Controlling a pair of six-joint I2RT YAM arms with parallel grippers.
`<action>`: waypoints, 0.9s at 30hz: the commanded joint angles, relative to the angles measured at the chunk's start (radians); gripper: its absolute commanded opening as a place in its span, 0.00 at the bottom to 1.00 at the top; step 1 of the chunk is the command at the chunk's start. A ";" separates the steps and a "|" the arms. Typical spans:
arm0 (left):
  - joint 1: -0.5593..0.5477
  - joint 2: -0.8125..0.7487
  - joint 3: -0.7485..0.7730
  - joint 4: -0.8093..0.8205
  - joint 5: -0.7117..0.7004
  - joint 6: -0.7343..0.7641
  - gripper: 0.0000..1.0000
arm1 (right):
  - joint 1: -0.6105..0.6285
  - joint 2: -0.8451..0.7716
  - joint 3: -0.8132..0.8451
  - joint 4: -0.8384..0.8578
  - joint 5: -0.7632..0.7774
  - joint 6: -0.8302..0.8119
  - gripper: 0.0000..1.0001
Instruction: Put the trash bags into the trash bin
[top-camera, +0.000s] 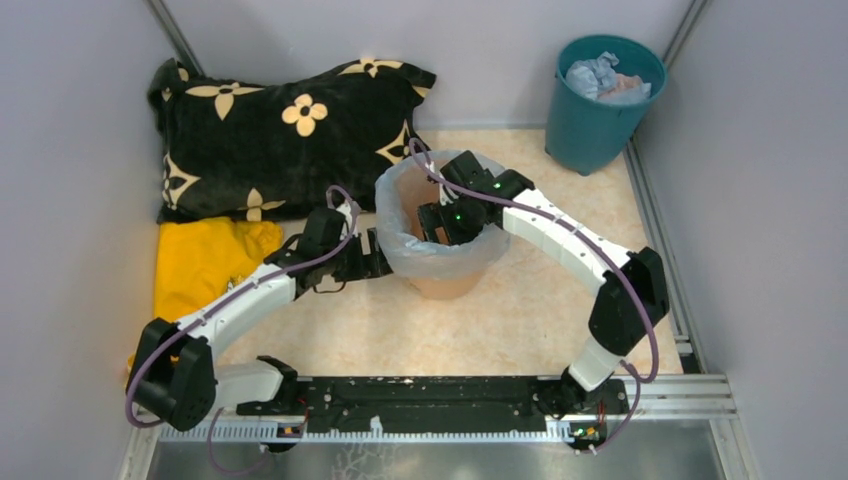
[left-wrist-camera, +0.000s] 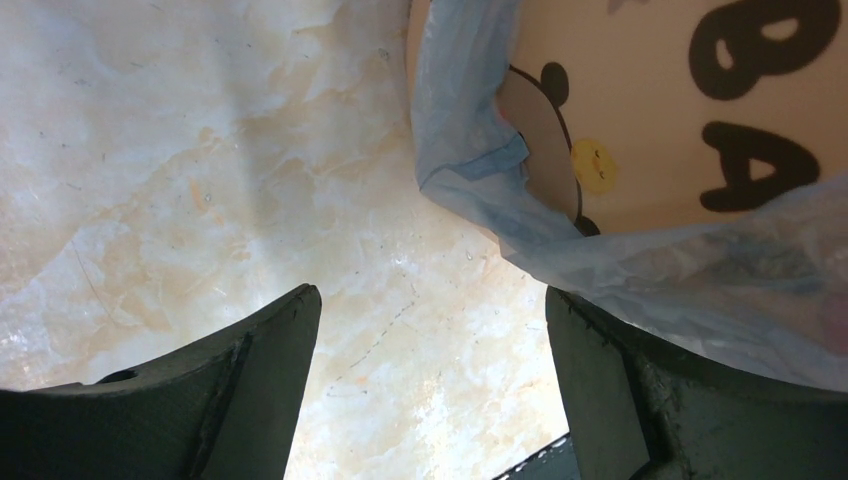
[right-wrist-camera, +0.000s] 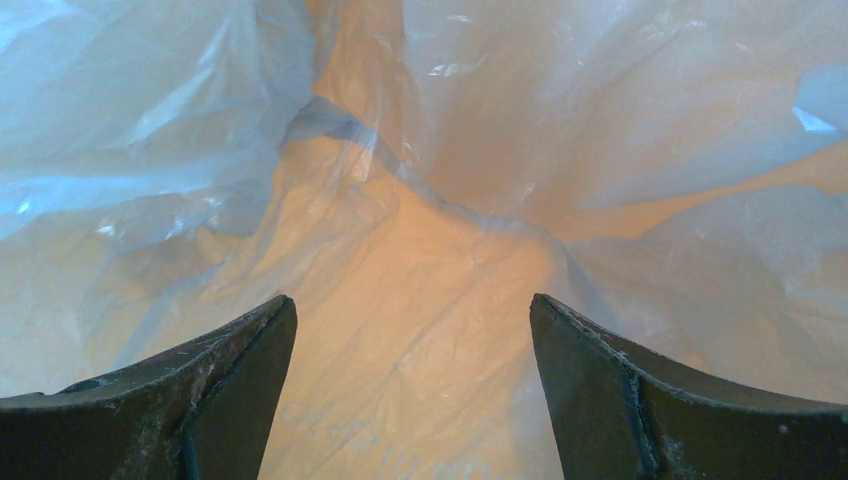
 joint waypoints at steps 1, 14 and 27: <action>0.005 -0.051 -0.001 -0.040 0.015 0.005 0.89 | -0.009 -0.107 0.008 0.050 -0.031 0.005 0.86; 0.005 -0.175 -0.097 -0.097 -0.053 -0.035 0.94 | -0.009 -0.165 -0.163 0.118 0.040 0.034 0.86; 0.005 -0.277 0.003 -0.192 -0.073 -0.029 0.94 | -0.009 -0.199 -0.115 0.227 0.112 0.029 0.86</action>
